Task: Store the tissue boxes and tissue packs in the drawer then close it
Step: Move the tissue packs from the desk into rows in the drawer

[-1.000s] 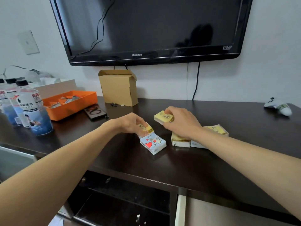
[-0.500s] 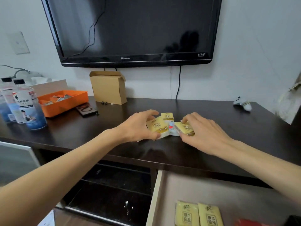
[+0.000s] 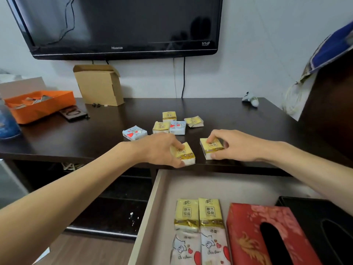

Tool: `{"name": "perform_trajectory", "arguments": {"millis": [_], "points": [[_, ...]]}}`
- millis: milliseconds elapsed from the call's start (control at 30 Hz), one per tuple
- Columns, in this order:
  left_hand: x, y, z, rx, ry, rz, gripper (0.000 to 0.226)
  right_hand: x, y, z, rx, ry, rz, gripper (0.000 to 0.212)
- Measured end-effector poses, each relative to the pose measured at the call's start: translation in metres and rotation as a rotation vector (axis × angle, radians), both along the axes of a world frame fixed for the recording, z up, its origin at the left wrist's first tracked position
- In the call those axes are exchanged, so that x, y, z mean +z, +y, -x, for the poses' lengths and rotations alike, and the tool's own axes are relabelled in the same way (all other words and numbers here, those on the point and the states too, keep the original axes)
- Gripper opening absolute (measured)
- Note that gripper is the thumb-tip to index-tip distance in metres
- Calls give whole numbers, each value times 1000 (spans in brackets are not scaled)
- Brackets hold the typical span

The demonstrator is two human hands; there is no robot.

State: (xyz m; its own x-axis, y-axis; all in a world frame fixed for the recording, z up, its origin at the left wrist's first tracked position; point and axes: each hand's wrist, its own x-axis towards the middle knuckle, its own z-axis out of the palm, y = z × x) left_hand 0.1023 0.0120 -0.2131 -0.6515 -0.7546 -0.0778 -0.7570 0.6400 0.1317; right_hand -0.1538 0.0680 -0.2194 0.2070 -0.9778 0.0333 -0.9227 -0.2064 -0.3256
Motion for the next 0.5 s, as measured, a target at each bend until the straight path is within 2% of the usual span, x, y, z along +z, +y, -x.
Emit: {"name": "perform_trajectory", "arguments": {"millis": [133,200,267,400,500], "points": [[-3,21,-10,-47,116,62,71,-3,22,-7,-17,-132,101,50],[-9,38,-21,-88,244,-23,70,-9,45,-11,-6,-292,111,53],[-18,57,-32,-133,337,-104,71,-17,72,-17,29,-374,143,54],[-42,79,-41,-161,329,-123,73,-34,108,-23,51,-348,158,51],[-60,83,-32,-166,234,-90,74,-48,111,-27,7,-225,64,50]]}}
